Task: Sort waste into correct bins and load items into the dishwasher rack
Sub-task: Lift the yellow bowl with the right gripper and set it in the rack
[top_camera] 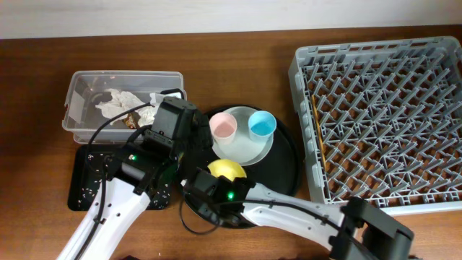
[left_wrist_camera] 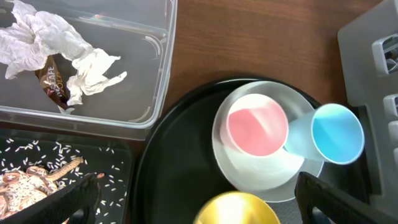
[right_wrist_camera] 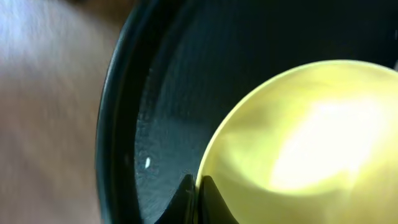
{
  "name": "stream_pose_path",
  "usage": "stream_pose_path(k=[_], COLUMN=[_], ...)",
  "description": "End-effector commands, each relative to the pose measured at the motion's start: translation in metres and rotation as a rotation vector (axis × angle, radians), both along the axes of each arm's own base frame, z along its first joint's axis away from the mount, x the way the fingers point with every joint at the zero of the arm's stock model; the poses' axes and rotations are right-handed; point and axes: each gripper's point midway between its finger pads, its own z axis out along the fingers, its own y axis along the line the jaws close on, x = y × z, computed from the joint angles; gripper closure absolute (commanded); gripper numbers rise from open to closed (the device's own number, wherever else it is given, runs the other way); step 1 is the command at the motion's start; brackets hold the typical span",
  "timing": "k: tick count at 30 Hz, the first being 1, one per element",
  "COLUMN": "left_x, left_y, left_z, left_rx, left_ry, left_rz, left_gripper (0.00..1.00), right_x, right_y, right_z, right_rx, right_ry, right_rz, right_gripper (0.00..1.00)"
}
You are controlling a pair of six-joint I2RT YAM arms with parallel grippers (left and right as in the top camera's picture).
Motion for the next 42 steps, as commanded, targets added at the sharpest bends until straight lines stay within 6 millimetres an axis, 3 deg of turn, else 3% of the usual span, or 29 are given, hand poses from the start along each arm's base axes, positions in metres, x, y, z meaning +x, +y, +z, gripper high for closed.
stream_pose_path(k=[1, 6, 12, 14, 16, 20, 22, 26, 29, 31, 33, 36, 42], left_x=[0.002, 0.002, 0.002, 0.002, 0.002, 0.002, 0.002, 0.002, 0.002, 0.002, 0.002, 0.002, 0.002], left_y=[0.0, 0.0, 0.0, 0.0, 0.0, 0.0, 0.0, 0.0, 0.0, 0.0, 0.0, 0.0, 0.0], left_z=[0.008, 0.008, 0.008, 0.008, 0.008, 0.008, 0.008, 0.008, 0.008, 0.008, 0.008, 0.008, 0.008], left_rx=[-0.016, -0.016, -0.016, -0.016, -0.016, -0.016, -0.016, -0.016, -0.016, -0.016, -0.016, -0.016, -0.016], left_ry=[-0.018, -0.018, -0.018, -0.018, -0.018, -0.018, -0.018, -0.018, -0.018, -0.018, -0.018, -0.018, -0.018], left_rz=[0.006, 0.006, 0.006, 0.006, 0.006, 0.006, 0.006, 0.006, 0.006, 0.006, 0.006, 0.006, 0.006], left_gripper=[0.01, 0.01, 0.01, 0.01, 0.01, 0.01, 0.01, 0.01, 0.01, 0.01, 0.01, 0.01, 0.01], right_x=[-0.012, -0.018, 0.016, 0.032, 0.042, 0.064, 0.075, 0.104, 0.124, 0.159, 0.185, 0.215, 0.237], right_y=[0.001, -0.028, -0.11, -0.147, -0.174, -0.21, -0.22, -0.246, -0.276, -0.308, -0.323, -0.335, -0.345], right_z=[0.045, 0.123, 0.209, 0.242, 0.272, 0.307, 0.313, 0.331, 0.332, 0.311, 0.288, 0.248, 0.195], right_rx=[0.103, 0.232, 0.423, 0.527, 0.618, 0.807, 0.874, 1.138, 1.27, 1.323, 1.34, 1.355, 1.372], right_ry=[0.023, -0.063, -0.235, -0.315, -0.405, -0.444, -0.421, -0.293, -0.176, -0.079, -0.041, 0.001, 0.053], right_rz=[0.013, -0.039, -0.345, -0.452, -0.464, -0.497, -0.486, -0.317, -0.236, -0.301, -0.335, -0.355, -0.392], right_gripper=[0.96, 0.96, 0.96, 0.96, 0.96, 0.96, 0.96, 0.96, 0.96, 0.96, 0.96, 0.96, 0.96])
